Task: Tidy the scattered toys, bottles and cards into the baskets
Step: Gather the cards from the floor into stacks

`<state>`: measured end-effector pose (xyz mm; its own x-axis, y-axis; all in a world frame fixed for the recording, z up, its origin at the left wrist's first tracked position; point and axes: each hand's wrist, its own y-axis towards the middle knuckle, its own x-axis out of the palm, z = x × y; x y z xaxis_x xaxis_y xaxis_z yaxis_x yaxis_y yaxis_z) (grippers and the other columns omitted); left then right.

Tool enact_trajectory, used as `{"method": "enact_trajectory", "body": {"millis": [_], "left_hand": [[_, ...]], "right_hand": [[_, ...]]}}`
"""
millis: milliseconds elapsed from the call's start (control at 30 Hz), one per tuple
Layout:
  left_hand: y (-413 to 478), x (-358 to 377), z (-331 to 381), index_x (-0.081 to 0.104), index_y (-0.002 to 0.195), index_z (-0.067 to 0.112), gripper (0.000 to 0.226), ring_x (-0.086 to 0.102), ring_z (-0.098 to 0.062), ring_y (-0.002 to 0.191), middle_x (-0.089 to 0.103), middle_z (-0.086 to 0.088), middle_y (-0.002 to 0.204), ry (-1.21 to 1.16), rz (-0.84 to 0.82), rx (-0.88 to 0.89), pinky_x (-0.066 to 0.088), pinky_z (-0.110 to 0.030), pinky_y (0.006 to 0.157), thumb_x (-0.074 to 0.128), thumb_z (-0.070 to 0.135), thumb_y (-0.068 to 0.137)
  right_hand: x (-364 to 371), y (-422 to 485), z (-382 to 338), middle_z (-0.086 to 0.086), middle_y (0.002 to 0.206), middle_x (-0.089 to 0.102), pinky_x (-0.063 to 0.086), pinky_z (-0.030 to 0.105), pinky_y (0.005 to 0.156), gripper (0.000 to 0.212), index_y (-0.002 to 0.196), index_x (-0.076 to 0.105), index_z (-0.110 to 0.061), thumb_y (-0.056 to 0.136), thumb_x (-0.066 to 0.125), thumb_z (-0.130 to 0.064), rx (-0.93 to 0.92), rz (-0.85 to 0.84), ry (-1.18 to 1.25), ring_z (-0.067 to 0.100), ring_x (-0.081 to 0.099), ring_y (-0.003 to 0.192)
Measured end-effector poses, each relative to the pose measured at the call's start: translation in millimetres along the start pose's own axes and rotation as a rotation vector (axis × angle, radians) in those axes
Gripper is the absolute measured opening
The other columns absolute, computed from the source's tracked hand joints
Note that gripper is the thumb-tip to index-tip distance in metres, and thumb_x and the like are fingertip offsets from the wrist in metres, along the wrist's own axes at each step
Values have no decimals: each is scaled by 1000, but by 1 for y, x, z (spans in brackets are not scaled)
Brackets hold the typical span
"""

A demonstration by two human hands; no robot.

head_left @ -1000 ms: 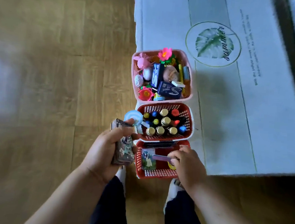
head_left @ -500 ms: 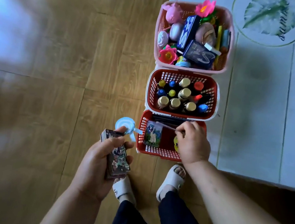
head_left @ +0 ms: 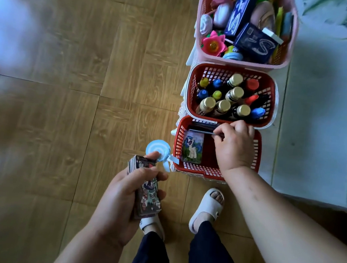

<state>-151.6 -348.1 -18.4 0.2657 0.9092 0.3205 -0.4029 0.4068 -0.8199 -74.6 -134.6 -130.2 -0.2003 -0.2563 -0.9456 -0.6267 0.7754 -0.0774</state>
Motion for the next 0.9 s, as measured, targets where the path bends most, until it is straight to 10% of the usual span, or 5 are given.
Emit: {"method": "enact_trajectory", "body": {"millis": [400,533,767,900], "left_hand": [[13,7,5,66,119,8,50,63,-15,72,65,-13,87,77,-61,-17,53,-28,60,62,18,71],[16,15,4,66,115,6,47,60,-17,73,65,-12,85,122,-65,-29,51,-27,56,62,18,70],[18,20,-5,66,113,6,47,58,-22,66,65,-14,83,269,-153,-125,46,-33,61,68,21,68],[15,22,-10,67,115,10,48,59,-22,73,65,-15,85,275,-193,-138,49,-33,64,70,21,69]], "right_hand": [[-7,-2,-8,6,98,57,41,27,61,7,91,59,-11,89,64,-16,2,-39,198,23,57,83],[-24,-12,-10,-6,89,63,32,6,57,12,94,63,-14,94,59,-26,34,-158,307,9,55,77],[-55,-37,-22,1,84,73,39,10,46,9,96,66,-19,90,66,-25,351,-640,843,2,63,59],[-61,-46,-15,3,83,73,42,12,47,11,93,67,-18,86,70,-10,525,-595,926,7,65,68]]}}
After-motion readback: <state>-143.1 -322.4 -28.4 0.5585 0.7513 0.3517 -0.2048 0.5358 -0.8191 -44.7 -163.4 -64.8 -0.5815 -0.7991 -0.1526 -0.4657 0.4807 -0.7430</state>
